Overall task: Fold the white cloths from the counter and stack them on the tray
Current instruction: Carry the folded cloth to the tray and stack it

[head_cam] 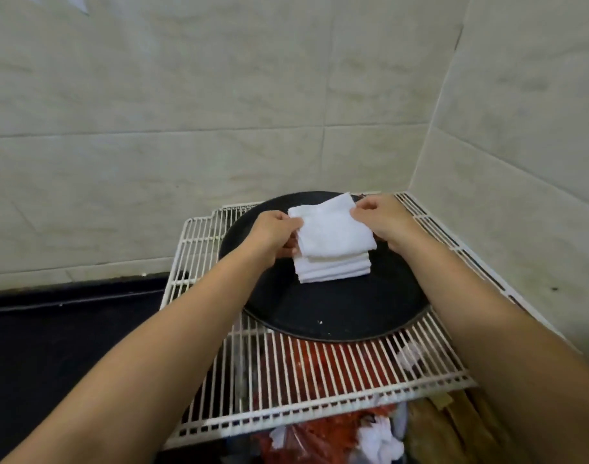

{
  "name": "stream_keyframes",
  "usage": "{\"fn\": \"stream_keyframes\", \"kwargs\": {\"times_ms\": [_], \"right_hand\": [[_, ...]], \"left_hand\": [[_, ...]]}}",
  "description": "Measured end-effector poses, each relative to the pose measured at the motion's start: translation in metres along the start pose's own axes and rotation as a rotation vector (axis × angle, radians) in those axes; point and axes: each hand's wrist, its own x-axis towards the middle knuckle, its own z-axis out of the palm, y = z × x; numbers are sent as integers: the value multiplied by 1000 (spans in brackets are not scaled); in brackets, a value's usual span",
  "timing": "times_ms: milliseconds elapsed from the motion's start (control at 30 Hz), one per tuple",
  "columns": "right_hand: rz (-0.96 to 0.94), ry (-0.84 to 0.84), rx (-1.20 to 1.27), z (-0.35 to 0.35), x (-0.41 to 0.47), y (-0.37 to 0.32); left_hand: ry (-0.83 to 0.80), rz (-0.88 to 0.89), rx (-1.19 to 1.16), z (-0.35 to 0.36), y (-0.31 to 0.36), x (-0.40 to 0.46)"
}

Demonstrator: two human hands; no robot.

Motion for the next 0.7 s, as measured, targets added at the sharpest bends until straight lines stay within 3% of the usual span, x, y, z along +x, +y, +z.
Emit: {"fn": "stream_keyframes", "kwargs": {"times_ms": [233,367,500,700], "right_hand": [[-45,-76,-101,10,5,18],[-77,-20,-196,2,-4,6],[-264,75,-280,9,-33,-32],[-585,-125,-292,108,-118,-105]], "left_hand": [[89,-21,128,-1,-22,5],[135,10,159,-11,-20,-8],[182,89,136,-46,-20,-38],[298,216,203,-142,-42,-139]]}}
